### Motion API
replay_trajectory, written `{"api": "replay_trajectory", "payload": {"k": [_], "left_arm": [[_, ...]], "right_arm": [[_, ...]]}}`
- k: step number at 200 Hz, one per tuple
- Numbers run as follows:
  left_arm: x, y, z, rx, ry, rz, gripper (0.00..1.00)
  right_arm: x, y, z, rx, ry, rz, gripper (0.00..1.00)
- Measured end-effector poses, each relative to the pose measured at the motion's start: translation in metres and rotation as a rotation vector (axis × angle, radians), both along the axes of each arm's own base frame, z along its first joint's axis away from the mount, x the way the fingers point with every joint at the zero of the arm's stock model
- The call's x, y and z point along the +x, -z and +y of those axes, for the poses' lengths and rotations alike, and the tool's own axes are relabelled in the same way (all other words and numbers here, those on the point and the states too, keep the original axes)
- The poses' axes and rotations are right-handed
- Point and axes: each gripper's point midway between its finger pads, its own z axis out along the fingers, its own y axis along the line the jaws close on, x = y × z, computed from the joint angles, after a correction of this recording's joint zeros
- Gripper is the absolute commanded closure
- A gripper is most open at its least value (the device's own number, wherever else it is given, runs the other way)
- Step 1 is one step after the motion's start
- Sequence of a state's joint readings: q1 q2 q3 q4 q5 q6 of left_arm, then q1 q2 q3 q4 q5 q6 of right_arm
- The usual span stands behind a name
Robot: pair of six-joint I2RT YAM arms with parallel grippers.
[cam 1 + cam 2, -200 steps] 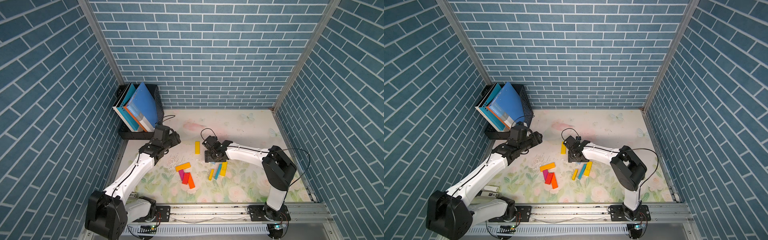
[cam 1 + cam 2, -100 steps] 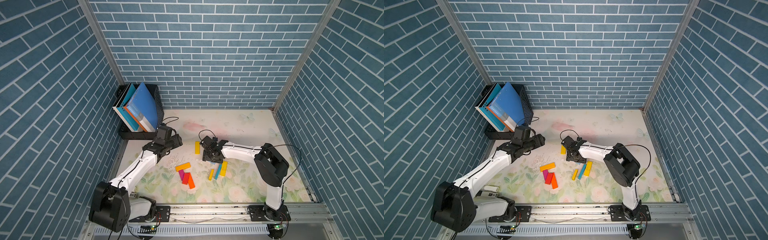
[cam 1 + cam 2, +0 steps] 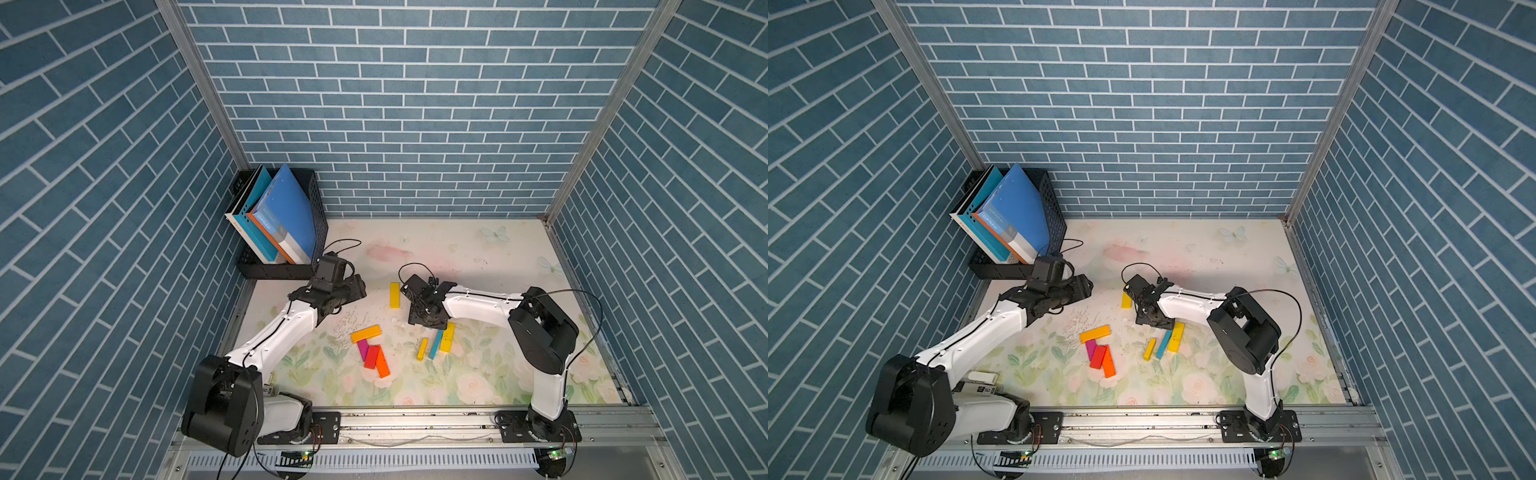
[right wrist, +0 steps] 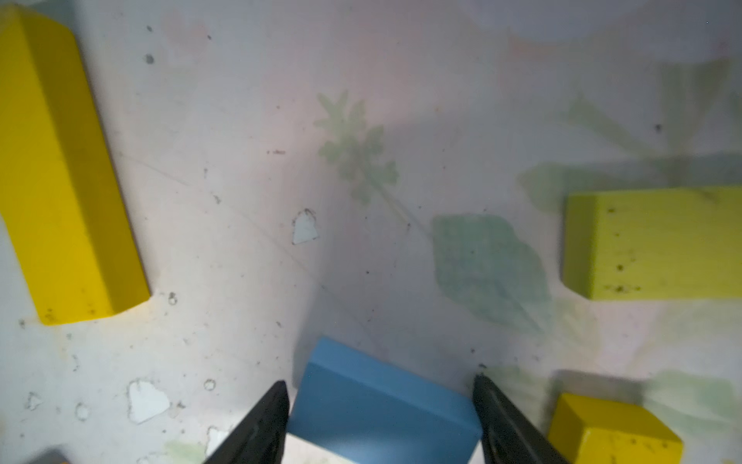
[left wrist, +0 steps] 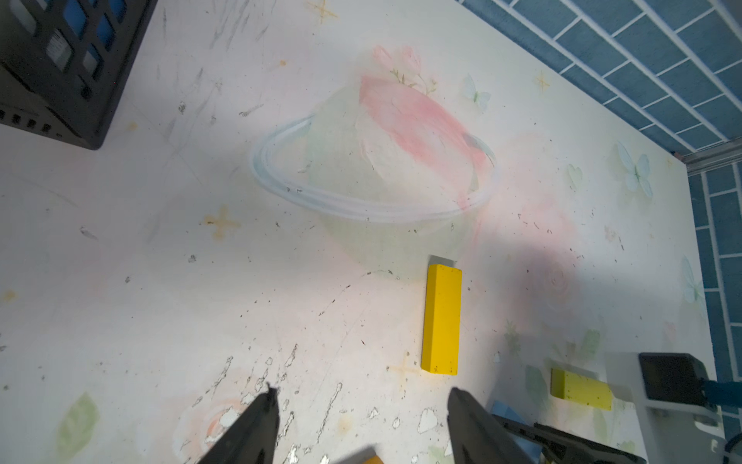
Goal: Assemble the letter h with building blocks
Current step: Pick up the building block from the center of the board.
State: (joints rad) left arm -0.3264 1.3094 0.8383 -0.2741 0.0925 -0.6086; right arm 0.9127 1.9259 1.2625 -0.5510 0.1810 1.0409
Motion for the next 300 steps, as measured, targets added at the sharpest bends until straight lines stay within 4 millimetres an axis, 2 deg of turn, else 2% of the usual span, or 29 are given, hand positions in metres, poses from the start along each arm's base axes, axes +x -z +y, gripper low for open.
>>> {"api": "replay_trajectory", "payload": {"k": [36,66,83,133,157,193,230,273,300], "left_arm": [[-0.001,0.003,-0.001,0.001,0.009,0.007,0.29],[-0.001,0.005,-0.001,0.011,0.018,0.008,0.29],[-0.001,0.006,-0.001,0.016,0.022,0.011,0.29],[-0.001,0.011,-0.001,0.031,0.033,0.022,0.29],[0.000,0.015,-0.001,0.034,0.035,0.030,0.29],[-0.001,0.019,-0.002,0.036,0.039,0.043,0.30],[-0.001,0.020,-0.002,0.035,0.043,0.046,0.31],[-0.001,0.020,-0.002,0.036,0.042,0.046,0.32],[-0.001,0.024,0.003,0.060,0.025,0.055,0.34]], "right_arm": [[0.001,-0.001,0.001,0.008,0.002,-0.004,0.18],[-0.001,-0.001,0.003,0.018,-0.002,-0.002,0.26],[-0.001,-0.002,0.006,0.030,-0.001,-0.003,0.26],[0.005,-0.003,0.029,0.034,-0.055,-0.013,0.25],[0.003,-0.002,0.027,0.014,-0.059,-0.010,0.21],[0.001,-0.001,0.022,0.003,-0.055,-0.009,0.22],[-0.006,0.000,0.015,-0.004,-0.055,-0.002,0.32],[-0.007,0.000,0.015,-0.003,-0.062,-0.006,0.52],[-0.007,-0.001,0.018,-0.002,-0.091,-0.013,0.54]]}}
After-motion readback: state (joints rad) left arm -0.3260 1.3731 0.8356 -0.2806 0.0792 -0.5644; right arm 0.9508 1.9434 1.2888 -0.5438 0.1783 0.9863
